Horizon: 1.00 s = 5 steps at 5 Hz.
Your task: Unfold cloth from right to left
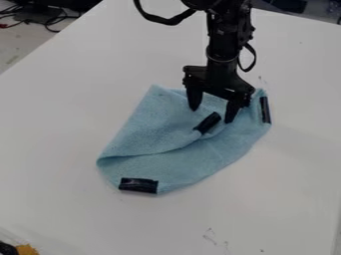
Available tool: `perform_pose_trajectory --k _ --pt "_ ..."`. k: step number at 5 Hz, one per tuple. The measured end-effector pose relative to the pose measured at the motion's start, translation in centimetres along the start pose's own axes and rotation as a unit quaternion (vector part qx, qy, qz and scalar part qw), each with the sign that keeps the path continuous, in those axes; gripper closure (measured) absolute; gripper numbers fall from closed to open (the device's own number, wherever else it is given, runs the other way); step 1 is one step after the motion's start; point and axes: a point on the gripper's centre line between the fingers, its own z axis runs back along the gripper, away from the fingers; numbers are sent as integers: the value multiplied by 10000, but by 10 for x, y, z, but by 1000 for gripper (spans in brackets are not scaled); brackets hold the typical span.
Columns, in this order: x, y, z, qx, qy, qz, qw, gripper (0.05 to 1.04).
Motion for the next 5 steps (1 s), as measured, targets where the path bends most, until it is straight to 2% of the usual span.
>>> perform_pose_trajectory --k 1,2,4,5 --pt "-2 0 -10 -47 57 -49 10000 84" --pt "0 1 -11 -50 -4 -48 10000 142" --pt "0 2 -11 -49 -18 -41 10000 714" --pt "0 3 -11 -30 2 -3 10000 899"
